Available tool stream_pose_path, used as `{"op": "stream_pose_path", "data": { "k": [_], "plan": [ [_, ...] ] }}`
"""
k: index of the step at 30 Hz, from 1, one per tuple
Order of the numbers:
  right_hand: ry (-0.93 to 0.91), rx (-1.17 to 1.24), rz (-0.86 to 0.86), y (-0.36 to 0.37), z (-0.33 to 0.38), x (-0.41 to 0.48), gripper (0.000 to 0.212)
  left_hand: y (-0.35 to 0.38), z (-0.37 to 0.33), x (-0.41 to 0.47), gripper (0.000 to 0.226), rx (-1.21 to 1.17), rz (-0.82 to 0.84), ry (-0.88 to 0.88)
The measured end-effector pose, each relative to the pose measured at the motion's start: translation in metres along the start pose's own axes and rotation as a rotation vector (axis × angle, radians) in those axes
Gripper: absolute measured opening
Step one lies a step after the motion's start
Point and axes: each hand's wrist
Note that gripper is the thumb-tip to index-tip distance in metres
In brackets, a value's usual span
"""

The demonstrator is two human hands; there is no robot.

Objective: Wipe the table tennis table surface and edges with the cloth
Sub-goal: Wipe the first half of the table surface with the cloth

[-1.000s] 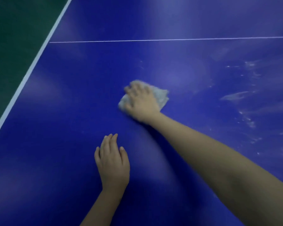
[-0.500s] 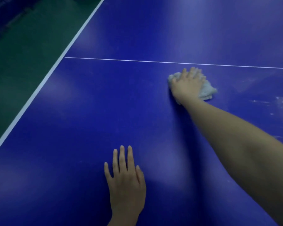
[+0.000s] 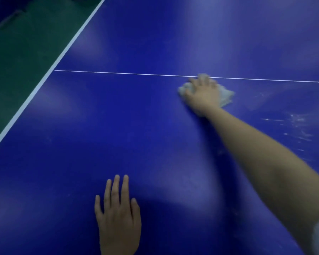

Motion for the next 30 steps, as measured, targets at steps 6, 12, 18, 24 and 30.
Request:
{"op": "stream_pose_path", "data": {
  "k": [6,12,18,24,30],
  "plan": [
    [0.715,0.146,0.081,0.003,-0.143,-0.127,0.055,0.000,-0.001,-0.005,0.060,-0.029,0.032,-0.005],
    [0.026,0.184,0.014,-0.005,0.003,-0.142,0.049,0.004,-0.001,-0.006,0.056,-0.031,0.035,-0.025],
    [-0.572,0.328,0.087,-0.007,0.099,-0.202,0.054,0.007,0.002,-0.005,0.049,-0.069,0.014,-0.045],
    [0.216,0.191,0.003,-0.012,-0.104,-0.212,0.049,0.007,0.000,-0.005,0.049,-0.090,0.013,-0.043],
    [0.470,0.167,0.077,-0.015,-0.122,-0.255,0.054,0.005,0.001,-0.004,0.051,-0.086,0.011,-0.044]
  ]
}}
Point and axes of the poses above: each hand's wrist, its own x-axis towards the middle knuckle, its own y-axis out of the palm, z = x × y, and after that the axes turned 14 degrees about -y, right-handed
